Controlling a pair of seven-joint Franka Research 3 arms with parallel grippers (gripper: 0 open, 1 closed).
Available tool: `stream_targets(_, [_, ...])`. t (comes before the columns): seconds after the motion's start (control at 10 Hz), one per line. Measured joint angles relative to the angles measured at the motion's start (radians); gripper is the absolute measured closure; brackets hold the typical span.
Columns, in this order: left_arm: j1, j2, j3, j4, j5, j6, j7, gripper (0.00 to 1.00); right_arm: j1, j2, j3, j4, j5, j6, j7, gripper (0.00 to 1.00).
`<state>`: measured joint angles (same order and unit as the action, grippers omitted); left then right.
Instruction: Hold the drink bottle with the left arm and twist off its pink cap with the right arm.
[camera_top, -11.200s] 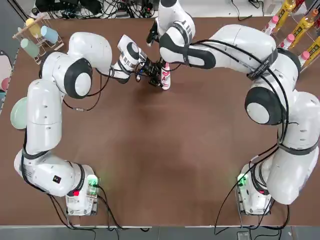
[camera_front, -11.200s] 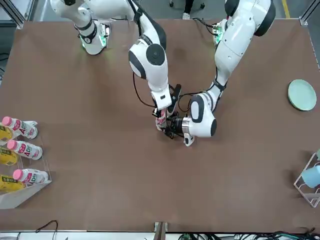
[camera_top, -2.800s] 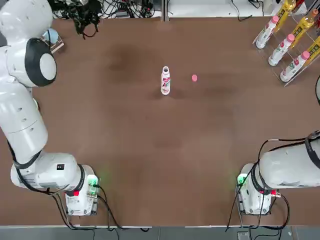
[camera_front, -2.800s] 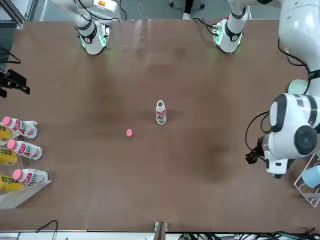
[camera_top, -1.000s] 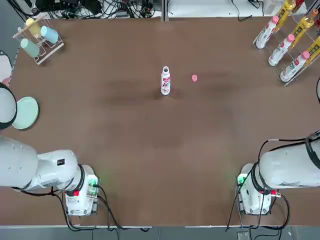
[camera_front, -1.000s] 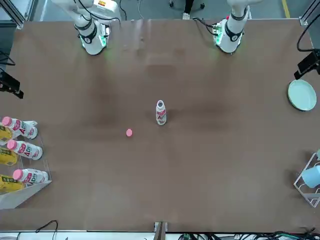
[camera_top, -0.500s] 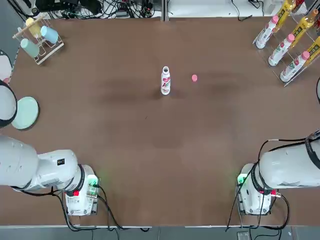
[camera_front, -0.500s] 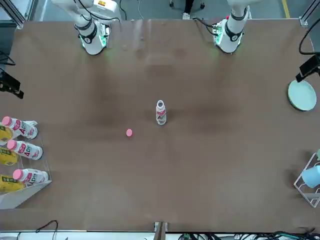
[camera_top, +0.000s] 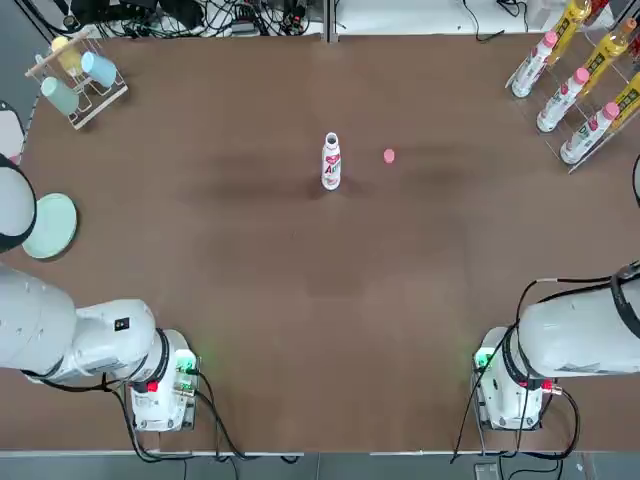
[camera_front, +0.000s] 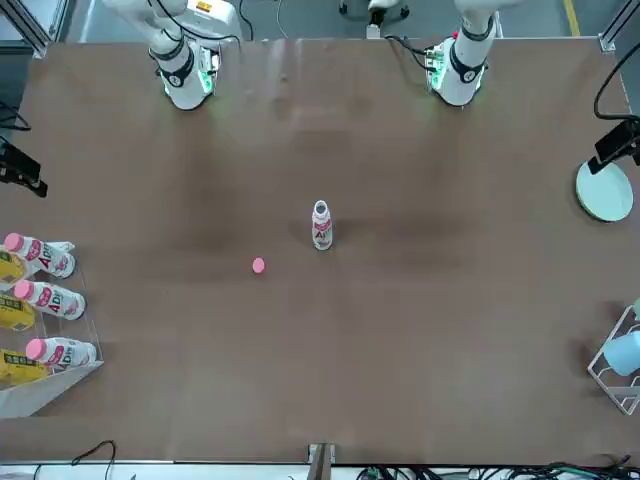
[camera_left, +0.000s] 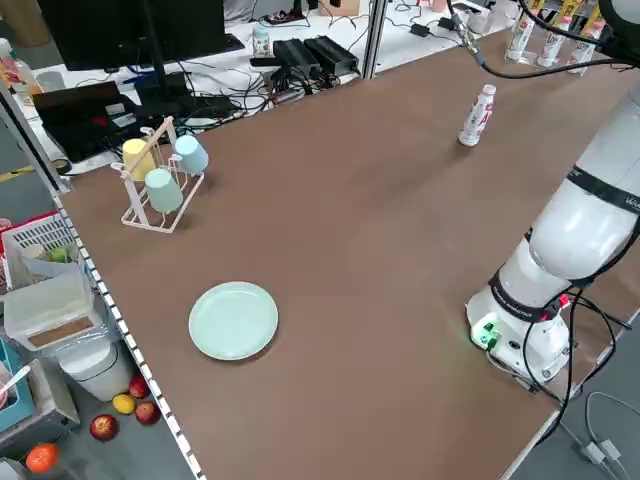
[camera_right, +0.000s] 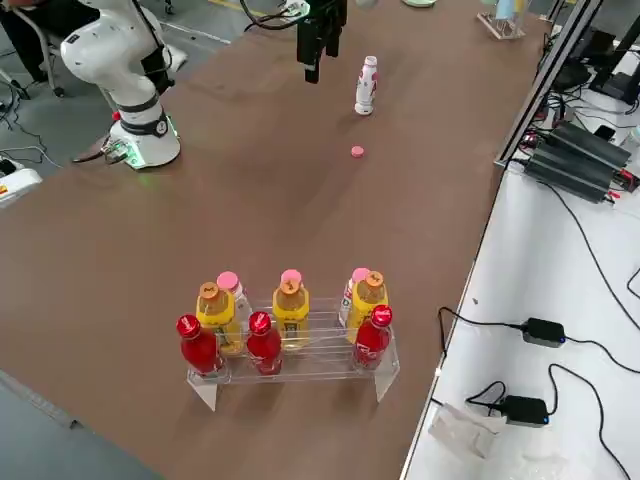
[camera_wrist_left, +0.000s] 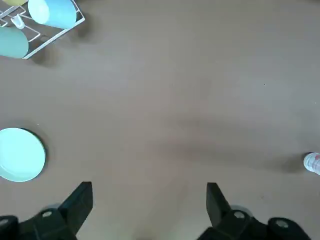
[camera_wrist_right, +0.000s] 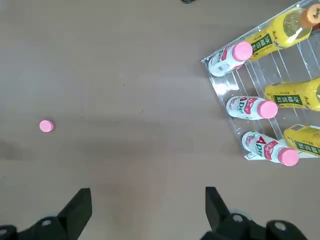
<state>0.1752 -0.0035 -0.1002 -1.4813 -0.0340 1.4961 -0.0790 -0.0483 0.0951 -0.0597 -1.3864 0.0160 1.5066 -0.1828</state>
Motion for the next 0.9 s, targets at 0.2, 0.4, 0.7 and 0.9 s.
stream_targets(0.2, [0.000,0.000,0.000,0.000,0.003,0.002,-0.002,0.00,0.000,0.000,-0.001,0.000,0.000,0.000,0.000,0.00])
stream_targets(0.4, [0.000,0.000,0.000,0.000,0.004,0.002,-0.005,0.00,0.000,0.000,-0.001,0.000,0.000,0.000,0.000,0.00])
stream_targets(0.7, [-0.001,0.000,-0.004,0.000,0.019,0.009,-0.005,0.00,0.000,0.000,-0.001,0.000,0.000,0.001,0.000,0.00])
stream_targets(0.9, [-0.006,0.000,-0.014,0.000,0.022,0.014,-0.024,0.00,0.000,0.000,-0.001,0.000,0.000,0.001,0.000,0.00])
